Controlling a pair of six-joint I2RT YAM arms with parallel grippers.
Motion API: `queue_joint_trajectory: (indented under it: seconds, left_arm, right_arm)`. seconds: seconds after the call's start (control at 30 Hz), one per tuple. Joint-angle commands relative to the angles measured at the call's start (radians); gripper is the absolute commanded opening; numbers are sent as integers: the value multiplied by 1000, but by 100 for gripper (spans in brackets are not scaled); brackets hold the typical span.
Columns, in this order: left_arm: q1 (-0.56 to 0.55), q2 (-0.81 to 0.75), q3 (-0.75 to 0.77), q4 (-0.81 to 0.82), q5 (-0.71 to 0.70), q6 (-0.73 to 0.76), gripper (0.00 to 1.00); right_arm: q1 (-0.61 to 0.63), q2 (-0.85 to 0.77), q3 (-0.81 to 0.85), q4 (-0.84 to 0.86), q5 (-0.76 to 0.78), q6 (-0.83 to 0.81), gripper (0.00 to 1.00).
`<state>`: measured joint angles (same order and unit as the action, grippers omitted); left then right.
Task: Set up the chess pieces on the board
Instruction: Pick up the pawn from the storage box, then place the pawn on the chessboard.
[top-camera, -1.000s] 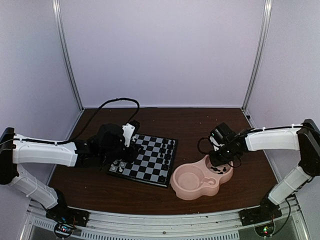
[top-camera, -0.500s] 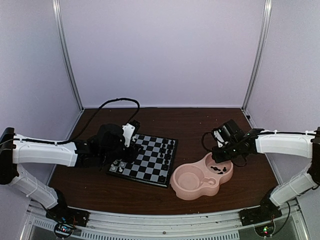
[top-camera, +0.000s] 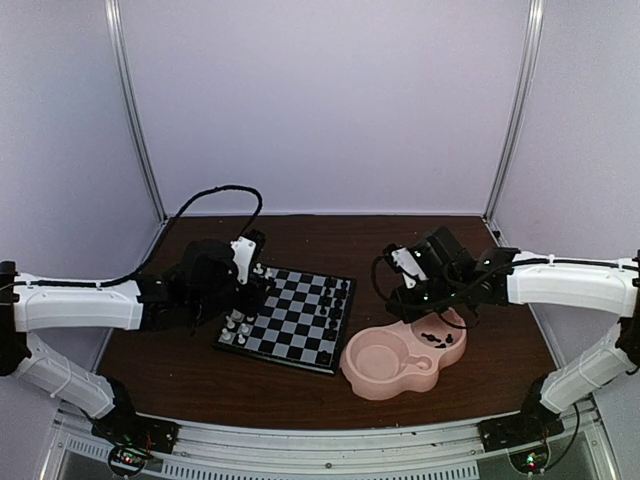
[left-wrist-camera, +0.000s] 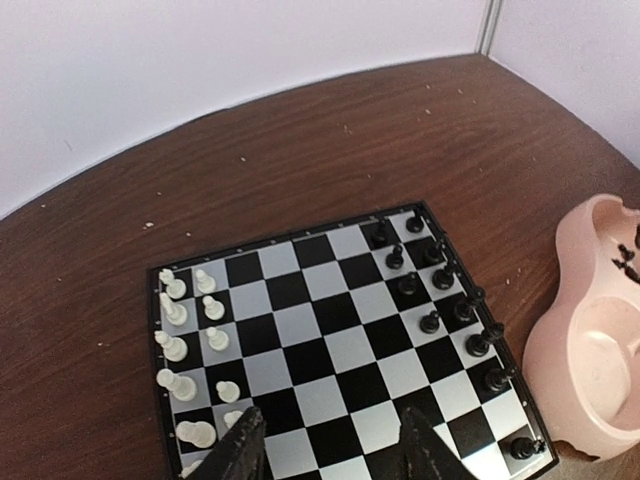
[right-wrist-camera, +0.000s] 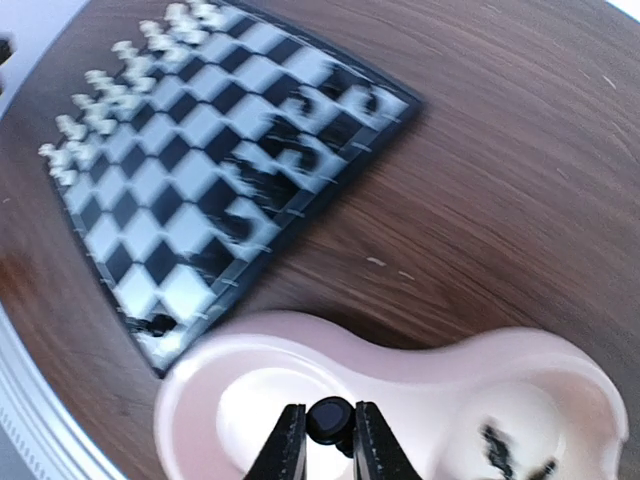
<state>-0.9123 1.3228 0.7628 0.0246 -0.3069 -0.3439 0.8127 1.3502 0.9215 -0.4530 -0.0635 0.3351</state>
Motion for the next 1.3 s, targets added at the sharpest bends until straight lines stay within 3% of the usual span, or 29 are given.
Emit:
queue_joint_trajectory:
  seconds: [0.0, 0.3, 0.6, 0.9, 1.1, 1.27]
  left_arm:
    - [67, -99, -23, 11, -5, -60, 46]
    - [104, -150, -94, 18, -25, -115, 46]
    - [104, -193, -168, 73, -57, -140, 46]
    - [104, -175, -145, 51, -58, -134, 46]
    - [104, -180, -145, 47, -49, -128, 46]
    - [104, -165, -136, 45, -18, -105, 47]
  right_arm:
    - [118, 122, 144, 17, -9, -15, 17]
    - [218, 487, 471, 84, -127, -9, 17]
    - [227, 741, 718, 25, -108, -63, 18]
    - [230, 833, 764, 8, -23, -88, 20]
    - [230, 832, 751, 34, -27, -96, 35]
    - [233, 785, 703, 84, -50, -109, 38]
